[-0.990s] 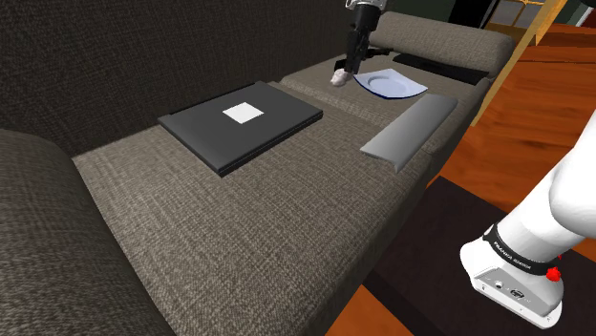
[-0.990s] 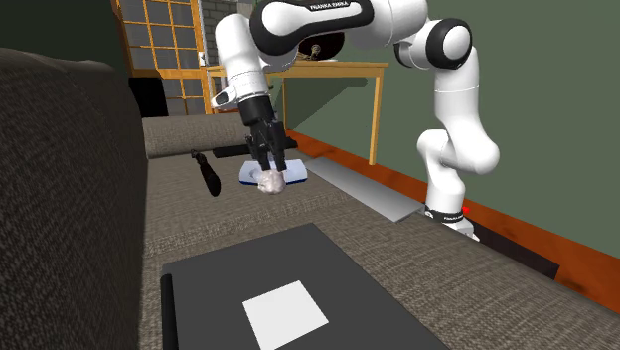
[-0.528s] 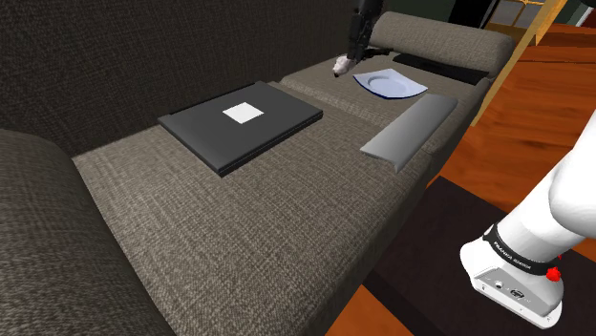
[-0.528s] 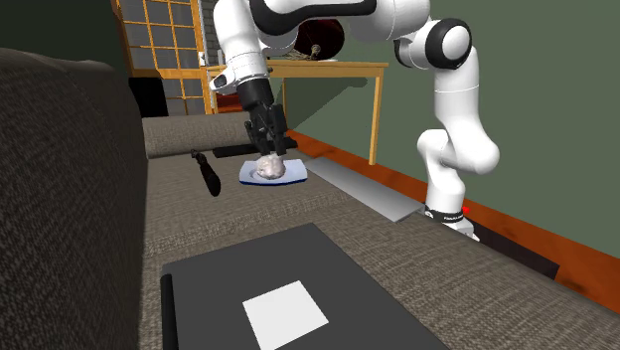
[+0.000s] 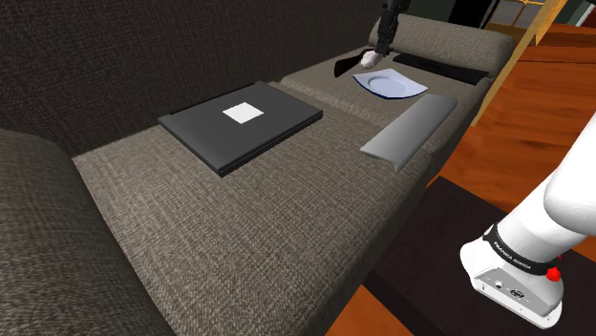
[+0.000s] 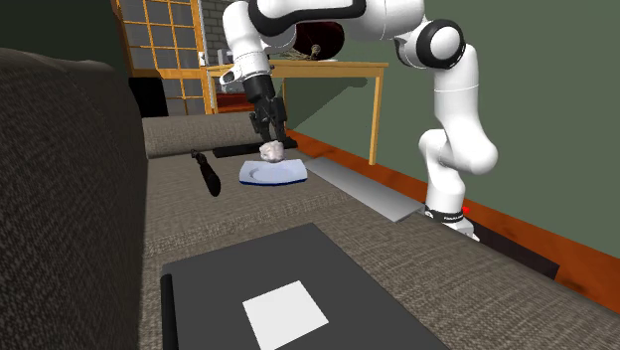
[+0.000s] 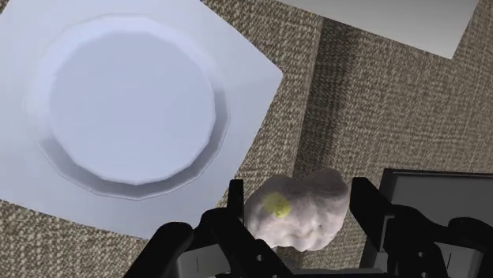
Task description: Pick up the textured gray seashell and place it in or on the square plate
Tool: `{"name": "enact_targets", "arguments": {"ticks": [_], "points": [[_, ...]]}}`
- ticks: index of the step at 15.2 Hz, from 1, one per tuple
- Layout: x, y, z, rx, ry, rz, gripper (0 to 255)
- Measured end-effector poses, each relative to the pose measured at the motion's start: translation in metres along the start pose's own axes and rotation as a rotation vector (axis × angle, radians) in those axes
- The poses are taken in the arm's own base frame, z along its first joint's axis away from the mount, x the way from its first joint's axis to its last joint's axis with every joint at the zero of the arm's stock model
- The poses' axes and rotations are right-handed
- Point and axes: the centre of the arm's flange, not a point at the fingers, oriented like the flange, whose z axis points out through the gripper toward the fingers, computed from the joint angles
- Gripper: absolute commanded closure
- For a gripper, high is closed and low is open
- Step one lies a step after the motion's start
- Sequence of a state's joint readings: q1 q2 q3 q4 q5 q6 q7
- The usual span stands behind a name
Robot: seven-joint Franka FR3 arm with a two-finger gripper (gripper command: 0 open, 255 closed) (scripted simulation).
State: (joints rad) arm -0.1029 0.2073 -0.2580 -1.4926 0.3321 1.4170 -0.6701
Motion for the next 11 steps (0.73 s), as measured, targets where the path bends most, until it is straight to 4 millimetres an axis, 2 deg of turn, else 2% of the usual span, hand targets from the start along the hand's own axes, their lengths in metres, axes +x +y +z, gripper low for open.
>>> {"name": "enact_targets", "arguments": {"ticks": [8,11], "points": [[-0.060,0.070,-0.031,0.000,0.000,0.000,255],[-0.066,0.079,-0.019,0.001,0.000,-0.001,255]]}}
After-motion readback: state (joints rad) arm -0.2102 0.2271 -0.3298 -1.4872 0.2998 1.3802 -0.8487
